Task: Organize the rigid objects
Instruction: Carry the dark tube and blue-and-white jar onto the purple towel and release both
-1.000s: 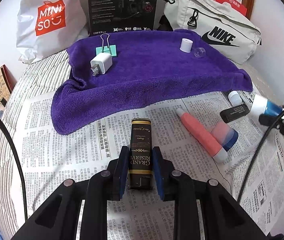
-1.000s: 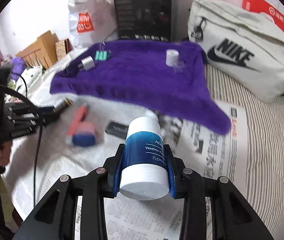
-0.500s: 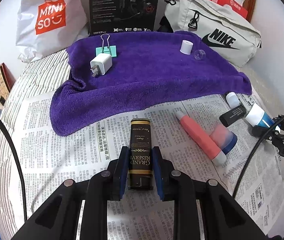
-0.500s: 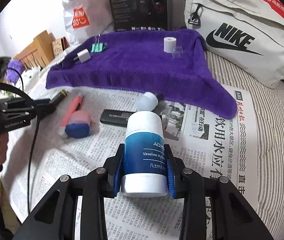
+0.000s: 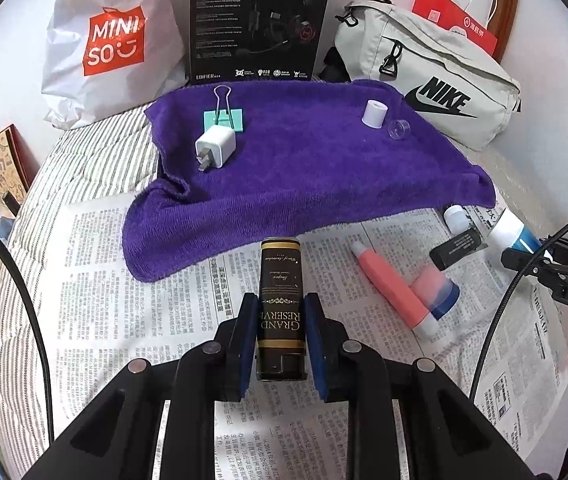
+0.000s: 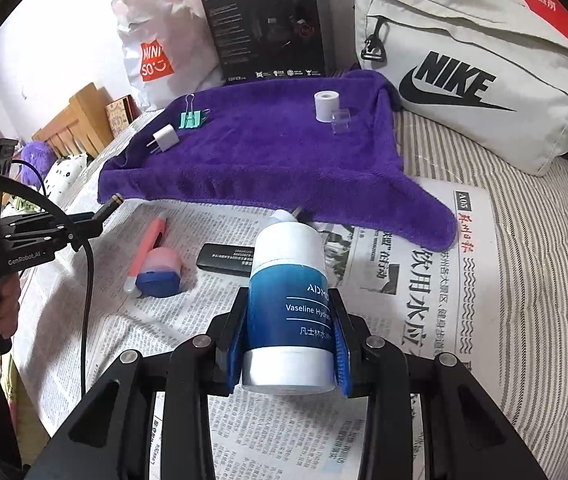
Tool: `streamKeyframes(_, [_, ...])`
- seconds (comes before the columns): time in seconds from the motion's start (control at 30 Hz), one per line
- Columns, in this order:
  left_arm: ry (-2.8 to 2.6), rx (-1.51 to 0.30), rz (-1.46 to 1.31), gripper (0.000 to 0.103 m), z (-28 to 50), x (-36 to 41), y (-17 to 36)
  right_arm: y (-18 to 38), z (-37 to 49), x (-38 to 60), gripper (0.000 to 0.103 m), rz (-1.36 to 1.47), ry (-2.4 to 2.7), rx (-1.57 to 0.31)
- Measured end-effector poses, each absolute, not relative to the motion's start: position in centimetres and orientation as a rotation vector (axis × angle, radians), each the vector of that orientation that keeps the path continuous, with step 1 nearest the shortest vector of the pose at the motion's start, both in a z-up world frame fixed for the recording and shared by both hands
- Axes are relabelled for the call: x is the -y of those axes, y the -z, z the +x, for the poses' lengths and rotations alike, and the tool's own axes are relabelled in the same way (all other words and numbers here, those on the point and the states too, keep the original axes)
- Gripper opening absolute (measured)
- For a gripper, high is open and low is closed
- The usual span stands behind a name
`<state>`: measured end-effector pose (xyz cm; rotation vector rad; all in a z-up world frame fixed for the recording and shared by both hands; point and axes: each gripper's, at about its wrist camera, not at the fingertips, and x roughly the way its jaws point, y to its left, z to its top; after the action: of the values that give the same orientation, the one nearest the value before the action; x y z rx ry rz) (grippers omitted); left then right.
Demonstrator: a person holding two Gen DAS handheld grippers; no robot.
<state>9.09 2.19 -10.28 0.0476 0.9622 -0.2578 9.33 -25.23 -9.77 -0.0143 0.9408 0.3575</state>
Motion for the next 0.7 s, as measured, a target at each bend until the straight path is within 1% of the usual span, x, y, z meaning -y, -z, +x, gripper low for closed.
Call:
streamKeyframes(0.43, [0.254,-0.931,0.08,0.022,11.0,-2.0,8.2,7.5,11.4,25.3,0.036,-0.019,-0.361,-0.9])
streamKeyframes(0.7, [0.246,-0.921,0.109,0.022,13.0,-1.9,7.3,6.6,14.2,24.9,0.036,-0.022,-0.357,-0.877])
